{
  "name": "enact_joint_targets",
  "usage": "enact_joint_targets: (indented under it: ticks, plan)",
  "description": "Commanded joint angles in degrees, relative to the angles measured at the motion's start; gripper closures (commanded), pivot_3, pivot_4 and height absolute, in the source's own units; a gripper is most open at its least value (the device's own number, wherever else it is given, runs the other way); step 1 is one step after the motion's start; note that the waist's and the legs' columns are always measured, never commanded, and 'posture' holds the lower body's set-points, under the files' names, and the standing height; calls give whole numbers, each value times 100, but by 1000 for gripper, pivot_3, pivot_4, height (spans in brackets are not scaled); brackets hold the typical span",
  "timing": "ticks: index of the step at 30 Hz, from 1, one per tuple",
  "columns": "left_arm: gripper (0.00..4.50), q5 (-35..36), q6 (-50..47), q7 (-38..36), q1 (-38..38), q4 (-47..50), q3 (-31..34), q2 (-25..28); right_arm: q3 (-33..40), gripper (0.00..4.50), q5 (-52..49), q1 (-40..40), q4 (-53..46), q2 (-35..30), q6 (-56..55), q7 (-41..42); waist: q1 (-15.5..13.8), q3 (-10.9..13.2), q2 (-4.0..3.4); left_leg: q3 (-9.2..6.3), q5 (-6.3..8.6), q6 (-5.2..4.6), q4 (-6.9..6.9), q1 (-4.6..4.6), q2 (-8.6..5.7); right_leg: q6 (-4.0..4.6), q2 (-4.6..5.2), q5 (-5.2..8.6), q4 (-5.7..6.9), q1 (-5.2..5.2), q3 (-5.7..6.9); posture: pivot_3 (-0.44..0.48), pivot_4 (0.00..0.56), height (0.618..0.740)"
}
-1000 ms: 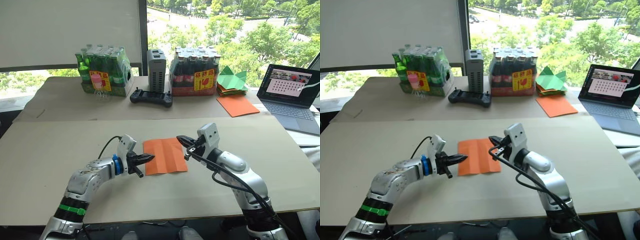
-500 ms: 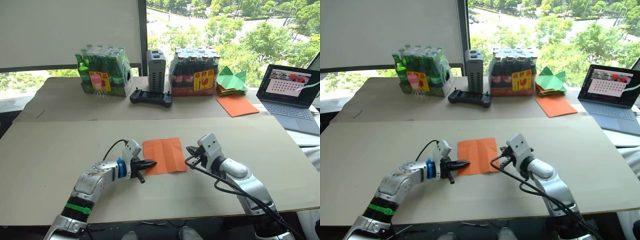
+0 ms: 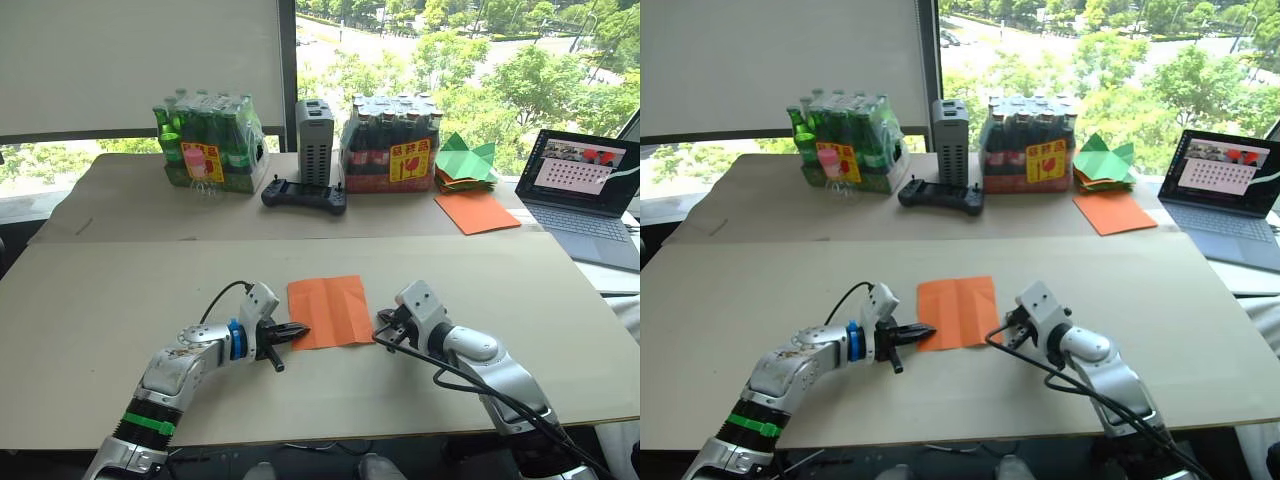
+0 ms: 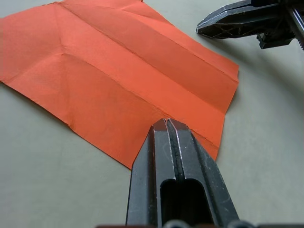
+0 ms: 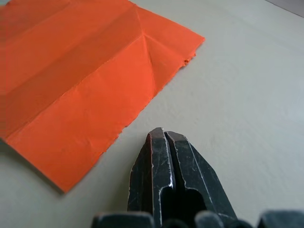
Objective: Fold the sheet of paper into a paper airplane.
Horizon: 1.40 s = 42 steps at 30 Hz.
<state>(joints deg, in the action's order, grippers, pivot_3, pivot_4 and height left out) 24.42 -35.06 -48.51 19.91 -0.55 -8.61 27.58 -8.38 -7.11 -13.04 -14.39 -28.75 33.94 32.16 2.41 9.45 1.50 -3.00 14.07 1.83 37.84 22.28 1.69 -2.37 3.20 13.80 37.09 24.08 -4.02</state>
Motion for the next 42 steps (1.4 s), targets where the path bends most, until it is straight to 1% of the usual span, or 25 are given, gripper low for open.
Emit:
enact_joint_targets:
  ticks: [1,5,9,16,30,42]
  plan:
    - [4500,-101,15,-27,-51,93,32,78,180,4481,-382,167,-577,-79,116,301,5,0,0,-1,0,0,0,0,1,0,-1,0,0,0,0,0,150,740]
    - [4500,-127,19,-58,-33,52,7,67,249,4481,-801,351,-1028,-124,311,573,20,0,0,0,0,0,0,-4,1,0,-2,0,3,-1,-1,0,150,740]
    - [4500,-199,48,-91,88,-63,-55,37,91,4481,-1095,436,-1328,-87,517,712,5,0,0,-1,0,0,0,-4,1,0,-2,0,2,-3,0,0,150,740]
    - [4500,-273,42,-138,130,-84,-27,20,-229,4481,-1087,511,-1458,-143,652,724,5,0,0,-1,0,0,1,-4,1,0,-2,0,2,-3,0,0,150,740]
    - [4500,-307,21,-129,73,-30,7,13,-458,4481,-933,595,-1468,-109,766,413,5,0,0,-1,0,0,1,-4,1,0,-2,0,2,-2,0,0,150,740]
    - [4500,-325,17,-141,69,-27,-31,2,-487,4481,-891,658,-1572,145,901,-41,5,0,0,-1,0,0,1,-4,1,0,-2,0,2,-2,0,0,150,740]
